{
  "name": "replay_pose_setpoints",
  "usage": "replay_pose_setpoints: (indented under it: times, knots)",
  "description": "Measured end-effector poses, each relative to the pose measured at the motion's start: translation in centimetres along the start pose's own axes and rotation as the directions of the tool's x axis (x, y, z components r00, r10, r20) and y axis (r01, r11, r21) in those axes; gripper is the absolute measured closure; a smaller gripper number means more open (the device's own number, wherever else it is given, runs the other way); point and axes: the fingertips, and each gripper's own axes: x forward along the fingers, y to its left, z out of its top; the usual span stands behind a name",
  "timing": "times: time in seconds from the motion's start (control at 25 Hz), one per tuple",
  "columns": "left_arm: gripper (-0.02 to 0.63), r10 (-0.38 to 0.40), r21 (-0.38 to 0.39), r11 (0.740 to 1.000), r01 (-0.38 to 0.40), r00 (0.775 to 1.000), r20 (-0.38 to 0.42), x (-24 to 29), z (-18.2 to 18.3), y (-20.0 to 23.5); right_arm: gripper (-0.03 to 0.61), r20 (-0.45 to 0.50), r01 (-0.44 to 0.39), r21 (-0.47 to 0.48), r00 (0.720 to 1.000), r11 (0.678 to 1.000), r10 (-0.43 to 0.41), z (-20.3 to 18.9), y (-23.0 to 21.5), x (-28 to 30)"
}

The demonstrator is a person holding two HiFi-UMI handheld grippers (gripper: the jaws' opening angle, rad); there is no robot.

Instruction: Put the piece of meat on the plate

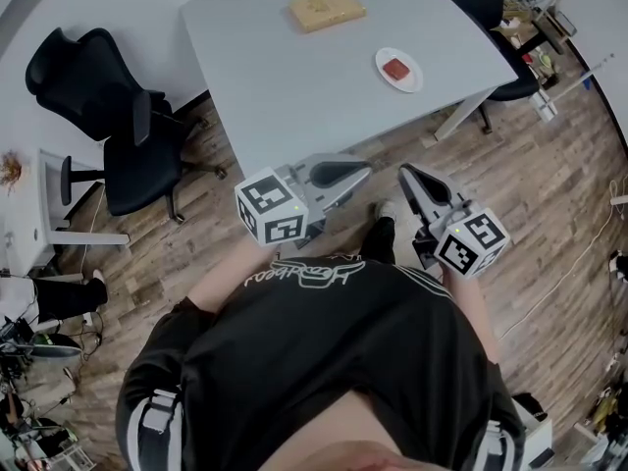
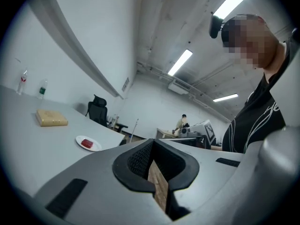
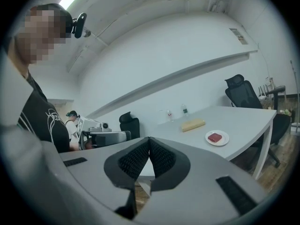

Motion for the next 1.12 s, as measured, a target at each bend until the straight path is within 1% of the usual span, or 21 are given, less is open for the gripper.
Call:
replay_pose_setpoints:
  times: [0.08,0.2,0.4,0.56,0.8,0.96,1.12]
  knots:
    - [0.606,0.001,0.007,1.000,0.000,1.000,-0.007,0.0,-0.1,-0.3,0.572,0.007,-0.002,0.028,1.000,1.000,0.002,-0.2,0.0,-0.2]
    - [0.606,0.006,0.012,1.000,-0.005,1.000,-0.019,-0.1,-0.5,-0.6,0.572,-0.010,0.014,0.025,1.000,1.000,-0.014,-0.9,0.1,-0.4]
    - [0.606,0.008,-0.005,1.000,-0.008,1.000,-0.018,-0.1,-0.6,-0.5,0.572,-0.025,0.012,0.024,1.000,1.000,-0.011,-1.3,0.2,-0.4]
    - [0.606,0.036,0.013,0.999,-0.035,0.998,-0.049,0.2,-1.1,0.0,0.572,-0.026,0.020,0.032,0.999,0.999,-0.020,-1.4,-0.1,-0.5]
    - [0.606,0.015,-0.030,0.999,-0.017,0.997,-0.074,0.8,-1.8,-0.1,0.572,-0.027,0.025,0.046,0.999,0.999,-0.024,-1.7,-0.7,-0.6]
    - [0.606,0.015,-0.028,0.999,-0.017,0.997,-0.081,1.0,-2.2,-0.1,0.572,-0.031,0.022,0.040,0.999,0.999,-0.021,-1.9,-0.8,-0.6]
    - [0.606,0.032,-0.023,0.999,-0.034,0.994,-0.101,1.2,-2.7,0.0,0.572,-0.032,0.021,0.038,0.999,0.999,-0.020,-2.2,-0.8,-0.9]
